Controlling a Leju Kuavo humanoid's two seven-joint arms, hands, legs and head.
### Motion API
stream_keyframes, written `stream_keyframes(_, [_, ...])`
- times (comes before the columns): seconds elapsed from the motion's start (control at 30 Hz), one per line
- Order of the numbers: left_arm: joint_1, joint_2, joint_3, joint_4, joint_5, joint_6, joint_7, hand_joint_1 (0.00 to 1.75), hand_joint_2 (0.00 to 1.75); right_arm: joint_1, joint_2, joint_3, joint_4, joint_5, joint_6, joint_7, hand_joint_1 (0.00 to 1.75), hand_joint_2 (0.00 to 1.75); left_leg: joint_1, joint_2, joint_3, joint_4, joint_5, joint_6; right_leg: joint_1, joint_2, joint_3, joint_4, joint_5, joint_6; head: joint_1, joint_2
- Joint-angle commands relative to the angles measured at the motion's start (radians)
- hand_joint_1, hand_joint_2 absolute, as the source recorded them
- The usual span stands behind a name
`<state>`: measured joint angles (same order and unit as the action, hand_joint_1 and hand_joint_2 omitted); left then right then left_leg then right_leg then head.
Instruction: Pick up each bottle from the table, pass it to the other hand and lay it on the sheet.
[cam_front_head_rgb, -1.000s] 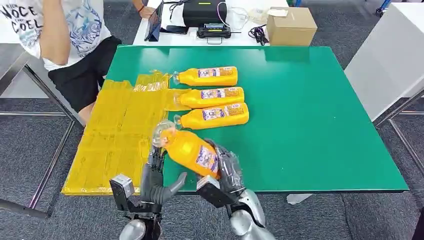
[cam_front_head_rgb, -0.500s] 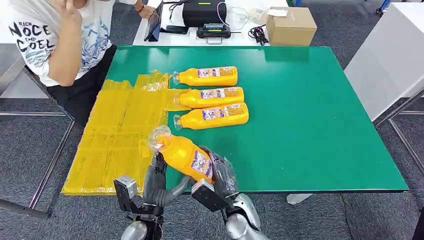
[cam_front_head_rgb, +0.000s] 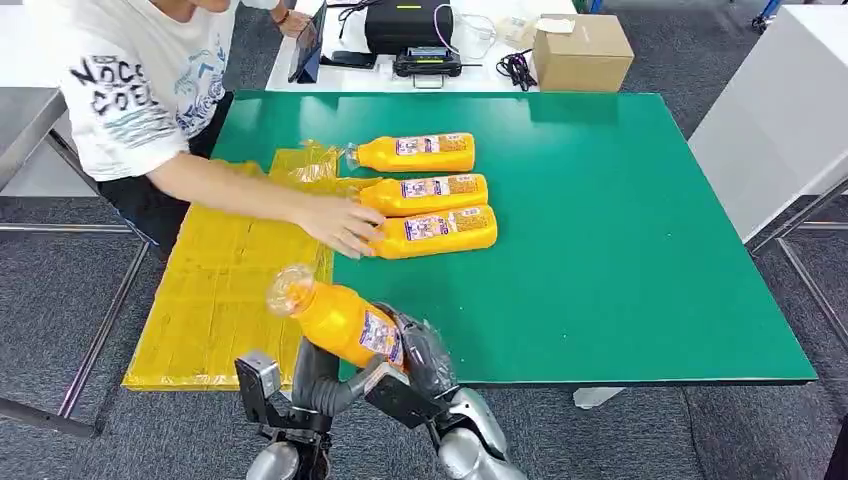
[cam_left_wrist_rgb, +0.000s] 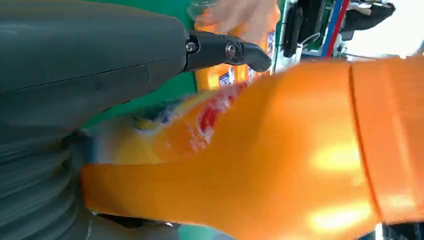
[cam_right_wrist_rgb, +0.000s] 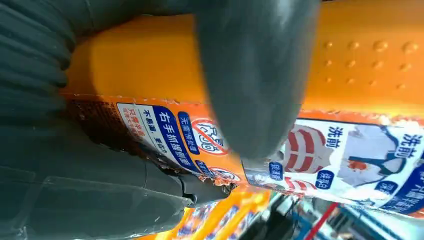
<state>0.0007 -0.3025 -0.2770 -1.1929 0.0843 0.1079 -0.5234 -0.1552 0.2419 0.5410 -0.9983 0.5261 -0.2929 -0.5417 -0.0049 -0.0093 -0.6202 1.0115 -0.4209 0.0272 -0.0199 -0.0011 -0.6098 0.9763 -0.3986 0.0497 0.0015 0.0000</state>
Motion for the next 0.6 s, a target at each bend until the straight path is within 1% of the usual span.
stream_keyframes(0.03, [-0.043,0.024,-0.025,0.068,0.019,-0.040,0.017,0.00,1.75,-0.078,0.020,0.071,0.161,0.000,0.008,0.013,1.75,1.75,0.001,0.002,0.005,-0.001,-0.001,-0.001,0.001,0.001,0.004,-0.001,-0.001,-0.002,0.000,0.000])
stream_keyframes(0.2, [-0.044,0.026,-0.031,0.068,0.020,-0.046,0.018,0.00,1.75,-0.109,0.041,0.070,0.232,-0.006,-0.023,0.016,1.75,1.75,0.001,0.003,0.005,-0.001,-0.001,-0.002,0.001,0.002,0.004,-0.001,-0.001,-0.002,0.000,0.000])
stream_keyframes(0.5, [-0.053,0.024,-0.036,0.076,0.016,-0.055,0.016,0.00,1.75,-0.120,0.057,0.107,0.298,0.001,-0.008,0.015,1.75,1.75,0.001,0.001,0.004,-0.001,-0.001,-0.001,0.001,0.000,0.004,-0.001,-0.001,-0.002,0.000,0.000])
stream_keyframes(0.53, [-0.052,0.024,-0.036,0.074,0.017,-0.057,0.014,0.21,1.75,-0.120,0.057,0.105,0.298,-0.002,-0.011,0.013,1.75,1.75,0.001,0.000,0.006,-0.001,-0.002,-0.002,0.001,0.000,0.006,-0.001,-0.002,-0.002,0.000,0.000])
stream_keyframes(0.57, [-0.050,0.025,-0.037,0.071,0.016,-0.062,0.012,1.75,1.75,-0.121,0.056,0.105,0.297,-0.003,-0.013,0.012,1.75,1.75,0.001,0.001,0.005,-0.001,-0.002,-0.002,0.001,0.000,0.005,-0.001,-0.001,-0.002,0.000,0.000])
stream_keyframes(0.6, [-0.049,0.026,-0.039,0.066,0.015,-0.069,0.006,1.75,1.75,-0.121,0.056,0.100,0.292,-0.007,-0.018,0.012,1.75,1.75,0.000,0.001,0.003,-0.001,-0.001,-0.001,0.000,0.000,0.003,-0.001,-0.001,-0.001,0.000,0.000])
